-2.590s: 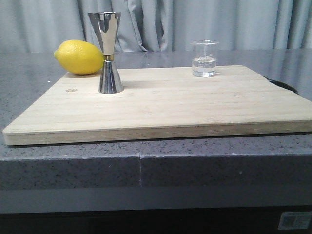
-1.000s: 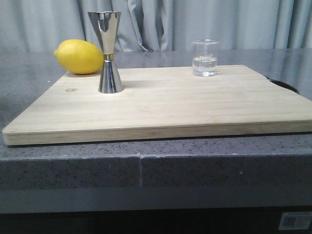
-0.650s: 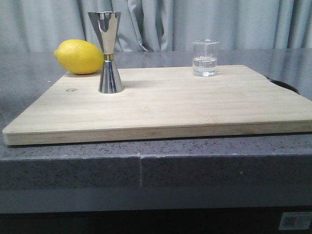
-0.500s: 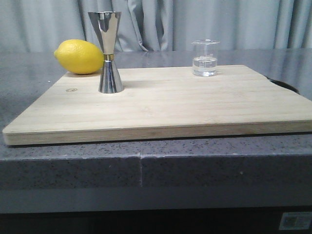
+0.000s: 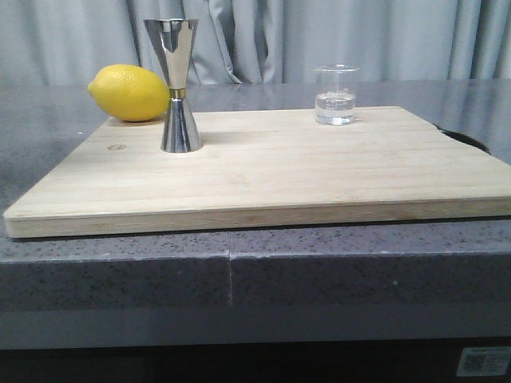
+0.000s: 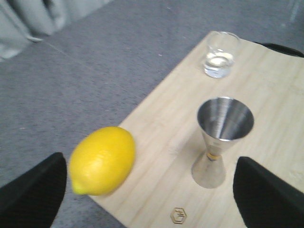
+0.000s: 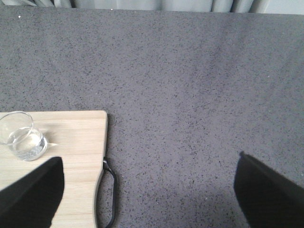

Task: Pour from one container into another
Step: 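Move the left gripper toward the steel jigger beside the lemon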

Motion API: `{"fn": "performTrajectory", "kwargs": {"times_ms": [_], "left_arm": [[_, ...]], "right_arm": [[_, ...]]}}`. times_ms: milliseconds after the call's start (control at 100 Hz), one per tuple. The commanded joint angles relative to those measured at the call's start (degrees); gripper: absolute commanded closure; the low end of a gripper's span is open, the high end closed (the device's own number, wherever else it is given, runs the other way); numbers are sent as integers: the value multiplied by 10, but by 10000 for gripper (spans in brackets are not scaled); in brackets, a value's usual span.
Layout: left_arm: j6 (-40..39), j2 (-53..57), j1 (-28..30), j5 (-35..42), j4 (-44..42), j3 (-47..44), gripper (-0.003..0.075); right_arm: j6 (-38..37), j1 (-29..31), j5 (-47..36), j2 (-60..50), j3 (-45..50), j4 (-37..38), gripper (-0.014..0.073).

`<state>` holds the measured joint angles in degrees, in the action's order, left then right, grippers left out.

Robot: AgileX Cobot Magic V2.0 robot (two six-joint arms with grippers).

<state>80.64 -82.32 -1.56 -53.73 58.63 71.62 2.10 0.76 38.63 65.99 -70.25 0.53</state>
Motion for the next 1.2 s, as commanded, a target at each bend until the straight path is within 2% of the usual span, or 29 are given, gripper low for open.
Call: {"fn": "performTrajectory", "kwargs": {"times_ms": [0,170,360,680,850,1190], "left_arm": [[42,-20,-1,-37,57,20,80],[64,-57,28,-85,74,20,81],[133,-73,58,-188,161,20,81],[189,-95,47,-189,209,-6,81],[193,-115,40,-189,210,-15,81],[221,-118,-15,-189,205,-15,82]], "right_arm": [[4,3,-35,-8,-18,10,-63],[4,3,-23,-8,-18,22,-63],[4,3,-31,-8,-18,23,-63],[4,3,-50,-8,-18,24,-63],[4,3,-55,-8,-18,25,-64],[4,3,-55,-8,-18,32,-64]]}}
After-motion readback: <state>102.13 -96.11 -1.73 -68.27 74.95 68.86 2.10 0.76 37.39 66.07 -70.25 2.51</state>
